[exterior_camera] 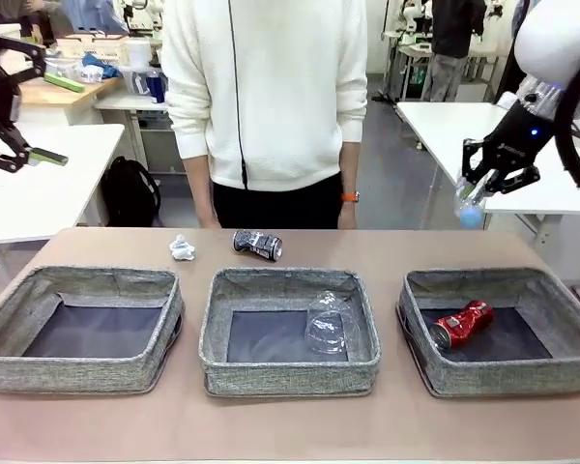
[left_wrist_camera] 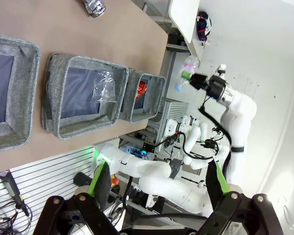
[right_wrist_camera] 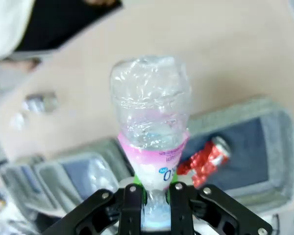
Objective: Sort the waste into the appropriate baskets.
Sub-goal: Pick up the waste item pointed out by the person.
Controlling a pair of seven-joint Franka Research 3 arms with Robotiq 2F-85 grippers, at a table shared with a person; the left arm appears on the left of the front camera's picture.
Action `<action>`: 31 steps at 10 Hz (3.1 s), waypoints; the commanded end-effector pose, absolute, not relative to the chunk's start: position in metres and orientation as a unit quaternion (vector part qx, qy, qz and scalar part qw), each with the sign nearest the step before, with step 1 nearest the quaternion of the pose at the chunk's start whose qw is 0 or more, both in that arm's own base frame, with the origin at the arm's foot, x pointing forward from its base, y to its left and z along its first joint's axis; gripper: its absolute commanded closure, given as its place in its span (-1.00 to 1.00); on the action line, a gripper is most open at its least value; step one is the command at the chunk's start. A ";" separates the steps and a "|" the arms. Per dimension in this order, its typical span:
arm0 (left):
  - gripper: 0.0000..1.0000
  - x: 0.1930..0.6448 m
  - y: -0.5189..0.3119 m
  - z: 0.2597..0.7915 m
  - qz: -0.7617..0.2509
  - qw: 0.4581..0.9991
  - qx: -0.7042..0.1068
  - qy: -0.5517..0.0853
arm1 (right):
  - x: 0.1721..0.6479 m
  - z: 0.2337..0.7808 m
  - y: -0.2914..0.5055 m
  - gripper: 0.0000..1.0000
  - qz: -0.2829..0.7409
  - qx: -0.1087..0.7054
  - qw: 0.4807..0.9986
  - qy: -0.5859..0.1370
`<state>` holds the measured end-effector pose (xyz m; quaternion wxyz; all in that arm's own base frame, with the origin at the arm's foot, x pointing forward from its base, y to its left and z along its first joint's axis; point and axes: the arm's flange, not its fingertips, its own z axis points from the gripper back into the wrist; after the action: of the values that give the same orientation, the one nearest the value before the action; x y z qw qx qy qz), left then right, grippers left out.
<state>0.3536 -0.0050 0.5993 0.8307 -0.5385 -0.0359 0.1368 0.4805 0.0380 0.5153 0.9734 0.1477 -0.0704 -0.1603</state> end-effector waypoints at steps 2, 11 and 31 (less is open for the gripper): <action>-1.00 0.352 -0.003 0.600 0.131 0.833 -0.536 -0.033 | 0.480 0.515 0.038 1.00 -0.160 0.148 0.973 -0.070; -1.00 0.352 -0.003 0.600 0.131 0.833 -0.536 -0.033 | 0.438 0.682 0.244 0.63 -0.138 0.099 0.985 0.038; -1.00 0.352 -0.003 0.600 0.131 0.833 -0.536 -0.033 | 0.358 0.758 0.358 0.63 0.002 0.057 0.998 0.012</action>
<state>0.3540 -0.0049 0.5988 0.8307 -0.5385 -0.0352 0.1371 0.3578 0.3606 0.7567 0.9982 0.0590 0.0111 -0.0033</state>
